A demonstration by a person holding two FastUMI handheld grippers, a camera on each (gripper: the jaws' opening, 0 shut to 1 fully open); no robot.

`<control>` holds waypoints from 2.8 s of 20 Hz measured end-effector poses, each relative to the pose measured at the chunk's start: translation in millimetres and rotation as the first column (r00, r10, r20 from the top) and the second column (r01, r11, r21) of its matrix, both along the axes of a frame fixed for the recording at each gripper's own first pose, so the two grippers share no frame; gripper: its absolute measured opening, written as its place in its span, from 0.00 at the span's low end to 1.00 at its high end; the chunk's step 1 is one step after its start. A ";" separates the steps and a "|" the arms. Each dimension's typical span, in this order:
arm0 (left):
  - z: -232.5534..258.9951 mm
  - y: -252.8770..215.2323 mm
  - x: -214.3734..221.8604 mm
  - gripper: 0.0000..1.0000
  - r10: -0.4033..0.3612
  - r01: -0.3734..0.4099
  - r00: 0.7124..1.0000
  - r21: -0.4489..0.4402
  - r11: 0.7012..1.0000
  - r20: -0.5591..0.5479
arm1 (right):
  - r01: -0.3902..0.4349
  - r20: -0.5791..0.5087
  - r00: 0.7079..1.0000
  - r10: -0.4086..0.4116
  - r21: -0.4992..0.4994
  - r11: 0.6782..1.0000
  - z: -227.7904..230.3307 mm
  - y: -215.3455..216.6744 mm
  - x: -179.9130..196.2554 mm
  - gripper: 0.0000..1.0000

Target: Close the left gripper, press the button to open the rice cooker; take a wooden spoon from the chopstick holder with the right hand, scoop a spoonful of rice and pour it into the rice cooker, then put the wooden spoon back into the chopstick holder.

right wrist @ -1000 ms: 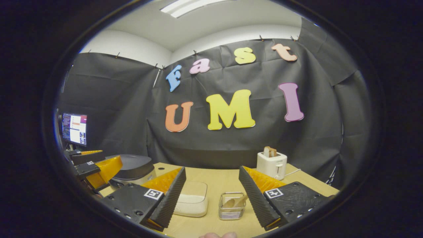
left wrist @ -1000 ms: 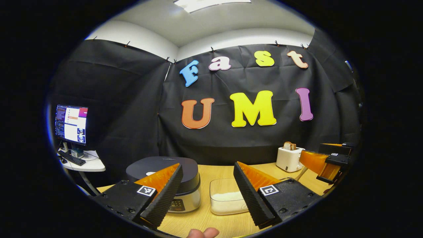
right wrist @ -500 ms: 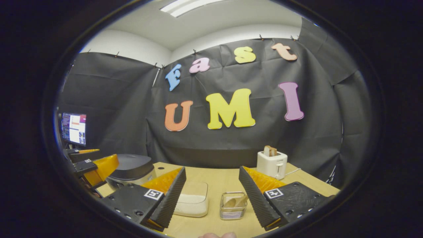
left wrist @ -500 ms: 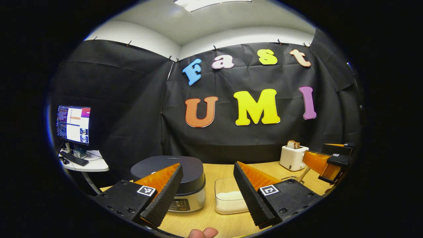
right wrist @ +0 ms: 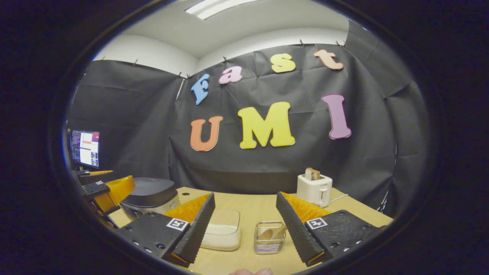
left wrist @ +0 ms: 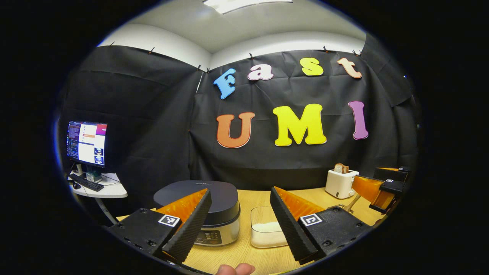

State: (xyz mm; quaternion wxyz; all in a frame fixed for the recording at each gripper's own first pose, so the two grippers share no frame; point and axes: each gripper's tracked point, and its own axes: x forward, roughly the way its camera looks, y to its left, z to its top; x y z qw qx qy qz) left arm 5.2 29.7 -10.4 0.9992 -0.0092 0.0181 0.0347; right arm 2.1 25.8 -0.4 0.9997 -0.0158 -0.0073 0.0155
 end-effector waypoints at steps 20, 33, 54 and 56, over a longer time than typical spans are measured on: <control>-11.2 63.8 4.0 0.67 0.047 -0.055 0.960 -0.021 0.998 -0.275 | -0.124 0.005 0.992 0.124 0.090 0.988 -3.8 -25.3 5.5 0.95; -53.9 108.9 49.4 0.03 0.038 -0.079 0.813 -0.046 0.996 -0.581 | -0.091 0.020 0.996 0.089 0.103 0.991 -9.4 -53.4 12.7 0.95; -69.9 109.6 47.5 0.03 0.038 -0.131 0.754 -0.093 0.987 -0.656 | -0.073 0.016 0.997 0.072 0.135 0.988 -14.7 -69.2 15.3 0.91; -55.8 110.4 49.5 0.03 0.046 -0.125 0.783 -0.084 0.989 -0.621 | -0.062 0.033 0.998 0.059 0.102 0.993 -7.6 -74.3 10.2 0.90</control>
